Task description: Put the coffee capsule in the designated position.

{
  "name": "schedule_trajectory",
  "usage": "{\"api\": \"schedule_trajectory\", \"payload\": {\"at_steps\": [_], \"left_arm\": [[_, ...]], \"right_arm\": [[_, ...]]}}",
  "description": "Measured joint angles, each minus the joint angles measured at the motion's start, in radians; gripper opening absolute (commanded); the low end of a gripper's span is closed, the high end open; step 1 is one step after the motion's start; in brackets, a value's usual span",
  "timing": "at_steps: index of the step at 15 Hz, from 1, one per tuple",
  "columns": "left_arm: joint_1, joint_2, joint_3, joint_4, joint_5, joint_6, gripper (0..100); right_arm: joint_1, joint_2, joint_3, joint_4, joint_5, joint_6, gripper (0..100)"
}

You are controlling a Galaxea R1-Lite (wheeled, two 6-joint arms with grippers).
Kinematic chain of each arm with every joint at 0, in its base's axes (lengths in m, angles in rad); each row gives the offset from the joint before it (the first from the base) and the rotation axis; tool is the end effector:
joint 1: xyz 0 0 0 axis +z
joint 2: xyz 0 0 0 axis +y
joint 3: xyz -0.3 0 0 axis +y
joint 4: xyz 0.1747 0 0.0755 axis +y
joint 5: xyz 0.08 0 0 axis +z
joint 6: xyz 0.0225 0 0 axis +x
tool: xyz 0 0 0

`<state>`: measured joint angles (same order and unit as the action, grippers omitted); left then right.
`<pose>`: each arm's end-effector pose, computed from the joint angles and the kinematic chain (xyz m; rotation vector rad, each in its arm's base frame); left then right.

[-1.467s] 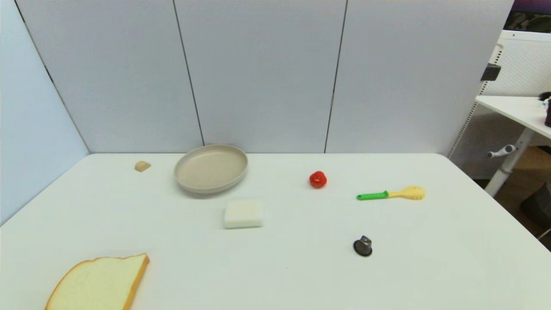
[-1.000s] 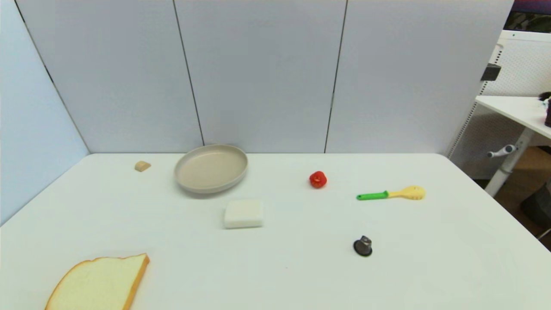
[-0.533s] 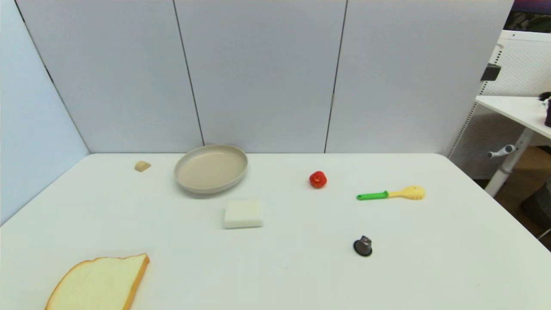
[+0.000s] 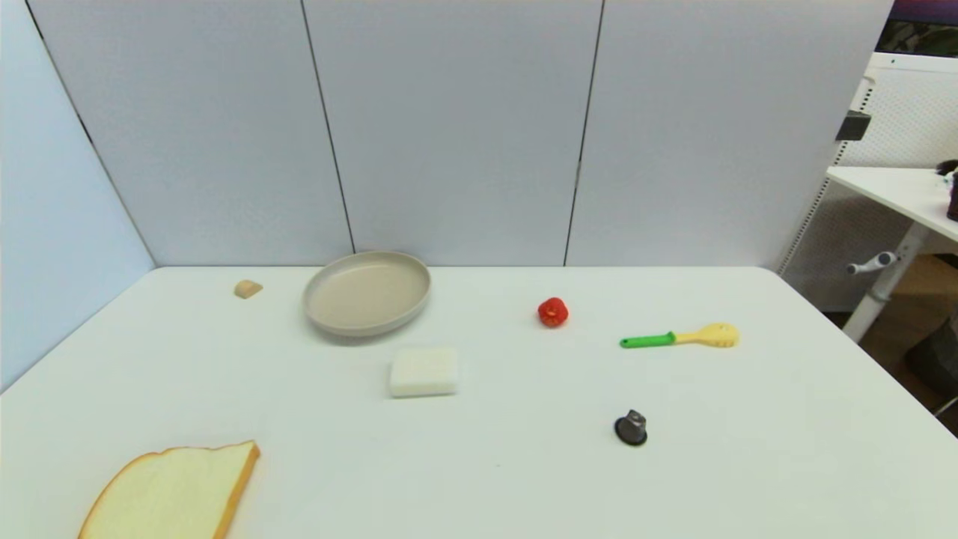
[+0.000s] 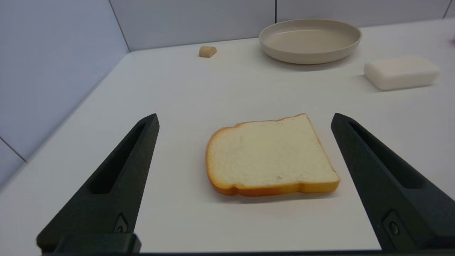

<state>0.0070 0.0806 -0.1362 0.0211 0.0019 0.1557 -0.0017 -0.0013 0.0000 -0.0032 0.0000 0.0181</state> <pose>-0.0264 -0.0001 0.1128 0.1558 -0.0337 0.0116 -0.0229 0.0000 0.0758 0.0181 -0.0045 -0.0017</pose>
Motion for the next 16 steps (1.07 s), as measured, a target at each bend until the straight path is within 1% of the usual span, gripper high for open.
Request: {"api": "schedule_trajectory", "payload": {"at_steps": [3,5,7,10,12,14,16], "left_arm": [[-0.056,0.177,-0.126,0.003,-0.001,0.142,100],[-0.150,0.349,-0.219,-0.003,0.000,0.220,100],[-0.276,0.537,-0.290,-0.041,-0.001,0.241,100],[-0.516,0.809,-0.346,-0.179,-0.002,0.197,100],[-0.657,0.964,-0.361,-0.281,-0.004,0.150,100],[-0.760,1.113,-0.369,-0.398,-0.006,0.123,100],[-0.837,1.249,-0.375,-0.524,-0.009,0.106,100]], "right_arm": [[0.000,0.000,0.000,0.000,0.000,0.000,100],[0.000,0.000,0.000,0.001,0.000,0.000,100],[0.000,0.000,0.000,0.000,0.000,0.000,100],[0.000,0.000,0.000,0.000,0.000,0.001,100],[0.000,0.000,0.000,0.000,0.000,0.000,100],[0.000,0.000,0.000,0.000,0.000,0.000,100],[0.000,0.000,0.000,0.000,0.000,0.000,100]]}}
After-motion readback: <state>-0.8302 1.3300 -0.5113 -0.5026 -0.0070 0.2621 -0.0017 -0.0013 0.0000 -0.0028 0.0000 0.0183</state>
